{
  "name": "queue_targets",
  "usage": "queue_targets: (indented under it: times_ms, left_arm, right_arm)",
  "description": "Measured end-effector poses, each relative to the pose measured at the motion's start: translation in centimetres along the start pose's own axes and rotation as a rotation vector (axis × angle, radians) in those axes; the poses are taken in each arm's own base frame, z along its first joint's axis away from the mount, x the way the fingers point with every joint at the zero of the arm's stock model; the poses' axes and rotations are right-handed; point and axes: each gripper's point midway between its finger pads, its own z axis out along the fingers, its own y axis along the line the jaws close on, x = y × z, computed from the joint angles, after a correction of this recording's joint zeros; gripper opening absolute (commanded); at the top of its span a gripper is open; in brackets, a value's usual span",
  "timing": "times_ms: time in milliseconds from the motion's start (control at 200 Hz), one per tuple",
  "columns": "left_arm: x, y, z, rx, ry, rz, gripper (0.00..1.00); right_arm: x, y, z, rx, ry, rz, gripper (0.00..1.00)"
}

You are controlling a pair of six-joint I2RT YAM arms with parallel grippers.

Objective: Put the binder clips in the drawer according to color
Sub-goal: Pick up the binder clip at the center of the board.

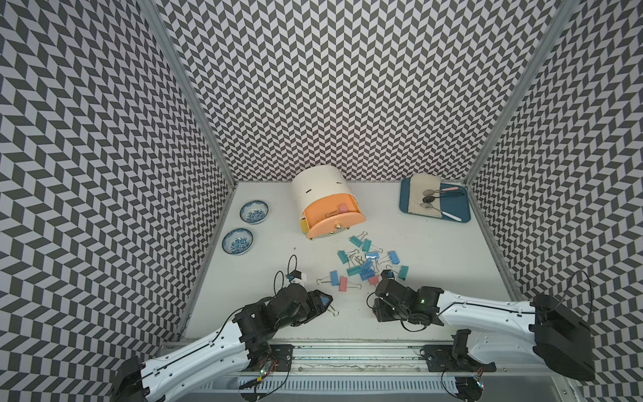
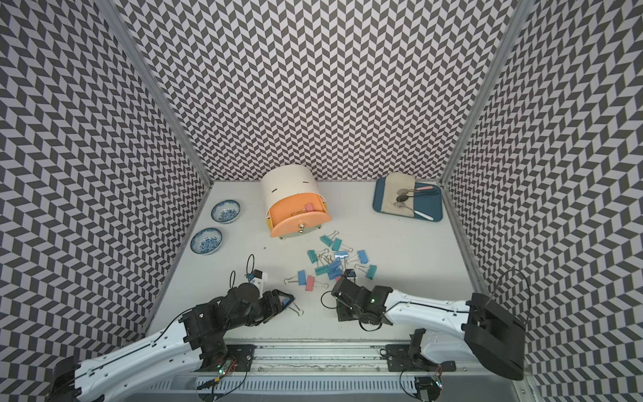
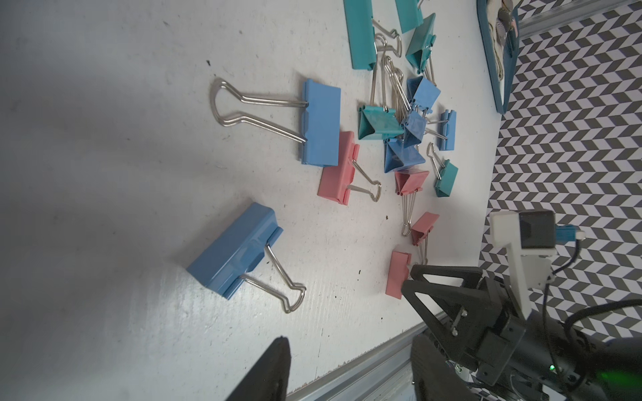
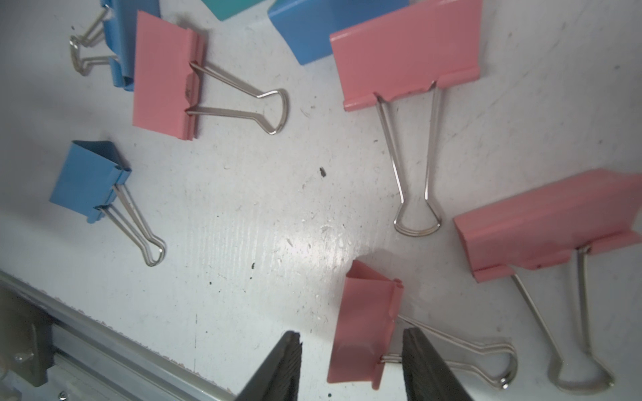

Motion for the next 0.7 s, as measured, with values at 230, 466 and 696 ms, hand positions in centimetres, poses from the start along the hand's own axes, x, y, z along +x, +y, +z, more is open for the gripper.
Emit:
queue_targets:
  times_ms: [230,466,696]
  left_arm:
    - [-0.2,-0.3,-0.3,0.016,-0.011,0.000,0.60]
    - [-0.3,-0.5,-0.5,0.030,-0.015,0.000,0.60]
    - [-0.3,-0.6,-0.7,0.037,-0.018,-0.001,0.60]
  right_arm:
    - [0.2,-0.3,0.5,0.018,0.011,-0.002,0.49]
    - [0.0,0.0,0.9,0.015,0.007,-0.002,0.45]
    - [-0.1,0.1,1.1,0.019,0.005,-0.010,0.38]
